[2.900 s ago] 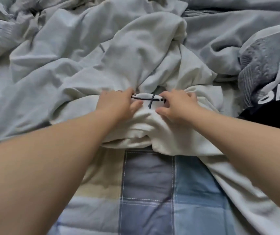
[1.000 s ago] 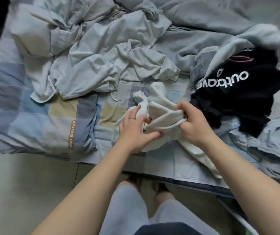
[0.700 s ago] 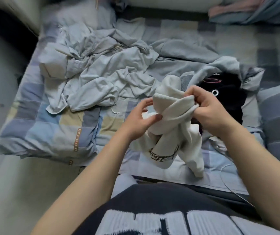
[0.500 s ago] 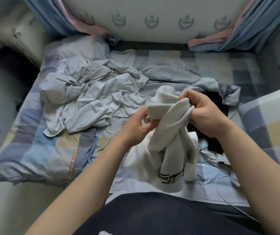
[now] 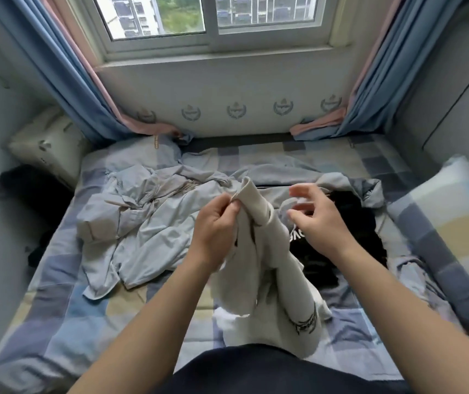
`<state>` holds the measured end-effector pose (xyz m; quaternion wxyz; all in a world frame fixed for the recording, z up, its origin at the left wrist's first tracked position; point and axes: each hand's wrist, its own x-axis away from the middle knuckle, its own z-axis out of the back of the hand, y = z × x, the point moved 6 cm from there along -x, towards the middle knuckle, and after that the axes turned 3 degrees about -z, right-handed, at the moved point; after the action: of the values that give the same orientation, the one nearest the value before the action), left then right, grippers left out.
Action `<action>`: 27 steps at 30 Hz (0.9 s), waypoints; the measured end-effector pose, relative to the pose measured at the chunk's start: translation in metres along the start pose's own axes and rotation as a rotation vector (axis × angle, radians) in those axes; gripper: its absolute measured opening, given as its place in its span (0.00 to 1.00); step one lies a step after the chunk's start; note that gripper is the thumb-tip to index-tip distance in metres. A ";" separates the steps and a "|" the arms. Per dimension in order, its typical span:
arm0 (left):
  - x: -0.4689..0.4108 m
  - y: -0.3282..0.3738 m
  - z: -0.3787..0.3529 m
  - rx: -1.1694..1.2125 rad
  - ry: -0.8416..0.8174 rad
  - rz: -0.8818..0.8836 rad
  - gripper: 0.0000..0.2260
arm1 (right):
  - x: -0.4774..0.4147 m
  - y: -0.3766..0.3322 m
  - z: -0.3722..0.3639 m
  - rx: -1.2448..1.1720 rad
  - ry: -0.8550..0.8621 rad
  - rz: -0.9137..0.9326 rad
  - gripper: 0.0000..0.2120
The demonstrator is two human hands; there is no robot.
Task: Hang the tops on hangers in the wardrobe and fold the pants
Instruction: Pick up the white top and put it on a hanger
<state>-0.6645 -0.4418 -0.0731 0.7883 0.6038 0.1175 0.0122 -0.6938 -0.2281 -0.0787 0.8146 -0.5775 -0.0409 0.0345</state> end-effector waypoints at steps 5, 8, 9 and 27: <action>0.018 -0.018 0.021 0.308 0.009 0.193 0.18 | 0.045 0.009 -0.085 0.083 -0.306 -0.079 0.19; 0.028 -0.030 0.035 0.471 0.008 0.343 0.11 | 0.065 0.012 -0.123 0.085 -0.360 -0.150 0.32; 0.030 -0.032 0.040 0.497 -0.007 0.374 0.09 | 0.068 0.010 -0.132 0.084 -0.327 -0.160 0.32; 0.029 -0.047 0.066 0.590 -0.023 0.407 0.06 | 0.069 -0.021 -0.175 0.166 0.025 -0.099 0.08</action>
<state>-0.6294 -0.5127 -0.1072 0.5628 0.8165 -0.0159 0.1277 -0.6067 -0.3916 -0.1149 0.8608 -0.5058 -0.0562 -0.0096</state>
